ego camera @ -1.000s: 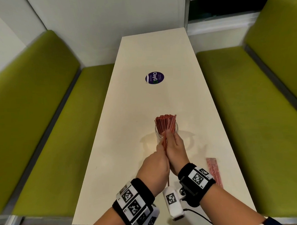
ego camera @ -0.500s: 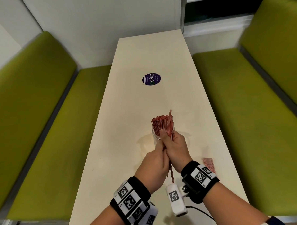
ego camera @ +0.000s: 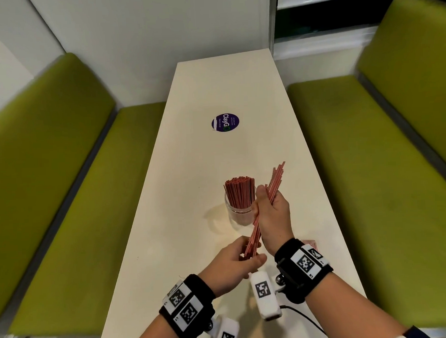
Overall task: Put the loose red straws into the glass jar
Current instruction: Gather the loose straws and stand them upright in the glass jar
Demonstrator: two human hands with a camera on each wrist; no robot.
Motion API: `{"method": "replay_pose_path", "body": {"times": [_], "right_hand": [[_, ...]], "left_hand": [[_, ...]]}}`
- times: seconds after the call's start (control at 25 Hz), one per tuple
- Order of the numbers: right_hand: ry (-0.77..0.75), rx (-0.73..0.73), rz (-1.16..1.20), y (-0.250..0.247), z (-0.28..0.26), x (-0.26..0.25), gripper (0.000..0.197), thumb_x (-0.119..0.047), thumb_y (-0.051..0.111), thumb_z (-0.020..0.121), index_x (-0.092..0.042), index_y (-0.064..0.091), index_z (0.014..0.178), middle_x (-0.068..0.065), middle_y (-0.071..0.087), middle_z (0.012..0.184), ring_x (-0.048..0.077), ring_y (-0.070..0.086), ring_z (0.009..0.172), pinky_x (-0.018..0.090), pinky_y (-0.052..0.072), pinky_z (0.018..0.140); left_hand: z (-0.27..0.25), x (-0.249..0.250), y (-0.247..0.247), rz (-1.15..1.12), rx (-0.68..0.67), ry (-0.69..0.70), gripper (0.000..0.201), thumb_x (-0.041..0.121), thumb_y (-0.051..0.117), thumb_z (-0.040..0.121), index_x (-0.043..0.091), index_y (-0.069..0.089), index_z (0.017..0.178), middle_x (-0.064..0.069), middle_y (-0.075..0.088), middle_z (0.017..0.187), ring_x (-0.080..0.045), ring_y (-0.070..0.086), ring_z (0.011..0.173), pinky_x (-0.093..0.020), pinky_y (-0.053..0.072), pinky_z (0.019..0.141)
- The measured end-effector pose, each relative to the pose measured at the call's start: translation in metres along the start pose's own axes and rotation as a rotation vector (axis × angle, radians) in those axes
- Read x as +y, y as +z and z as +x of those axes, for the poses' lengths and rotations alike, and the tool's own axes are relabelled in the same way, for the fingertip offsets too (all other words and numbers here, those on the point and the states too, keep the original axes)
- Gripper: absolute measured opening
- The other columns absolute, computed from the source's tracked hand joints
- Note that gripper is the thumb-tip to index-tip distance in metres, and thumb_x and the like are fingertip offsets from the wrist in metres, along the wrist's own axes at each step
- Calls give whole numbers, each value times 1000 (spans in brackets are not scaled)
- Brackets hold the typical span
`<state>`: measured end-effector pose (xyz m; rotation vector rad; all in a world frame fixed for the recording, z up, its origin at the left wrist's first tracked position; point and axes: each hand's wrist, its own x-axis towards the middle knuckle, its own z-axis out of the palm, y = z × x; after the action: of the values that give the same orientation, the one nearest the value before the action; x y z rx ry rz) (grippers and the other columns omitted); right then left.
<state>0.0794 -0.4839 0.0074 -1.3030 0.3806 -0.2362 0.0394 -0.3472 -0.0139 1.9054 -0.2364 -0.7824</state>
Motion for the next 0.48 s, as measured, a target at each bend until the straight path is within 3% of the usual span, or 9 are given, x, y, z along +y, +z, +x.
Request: {"method": "replay_pose_path", "body": {"times": [0.12, 0.2, 0.28, 0.36, 0.48], "right_hand": [[58, -68, 40, -3, 4, 2, 44, -35, 44, 106, -12, 42, 68, -2, 38, 51, 13, 36, 47, 22, 37, 47], [98, -75, 90, -7, 6, 1, 45, -35, 41, 107, -12, 40, 68, -1, 36, 51, 13, 38, 46, 23, 40, 49], [143, -69, 170, -9, 6, -1, 43, -34, 41, 107, -12, 40, 70, 0, 35, 51, 12, 40, 45, 30, 40, 54], [178, -68, 261, -11, 6, -4, 41, -32, 41, 107, -12, 40, 71, 2, 34, 52, 13, 40, 43, 34, 38, 53], [188, -56, 249, -16, 4, -13, 39, -34, 42, 106, -9, 43, 76, 3, 40, 52, 17, 45, 41, 28, 42, 43]], "left_hand": [[2, 3, 2, -47, 24, 10, 22, 26, 53, 100, 7, 56, 110, 2, 58, 77, -15, 56, 63, -27, 50, 58], [2, 6, 6, -79, 7, 16, 19, 22, 45, 103, 7, 55, 104, 3, 49, 68, -14, 48, 50, -28, 45, 50], [2, 12, 13, -144, -9, -33, 20, 21, 38, 106, 10, 53, 99, 4, 40, 63, -10, 36, 43, -24, 36, 43], [4, 19, 20, -225, -16, -75, 22, 21, 36, 107, 12, 52, 95, 6, 35, 60, -8, 27, 45, -22, 27, 43], [8, 27, 28, -269, -10, -99, 25, 23, 38, 107, 13, 53, 90, 9, 34, 56, -9, 25, 47, -21, 24, 44]]}}
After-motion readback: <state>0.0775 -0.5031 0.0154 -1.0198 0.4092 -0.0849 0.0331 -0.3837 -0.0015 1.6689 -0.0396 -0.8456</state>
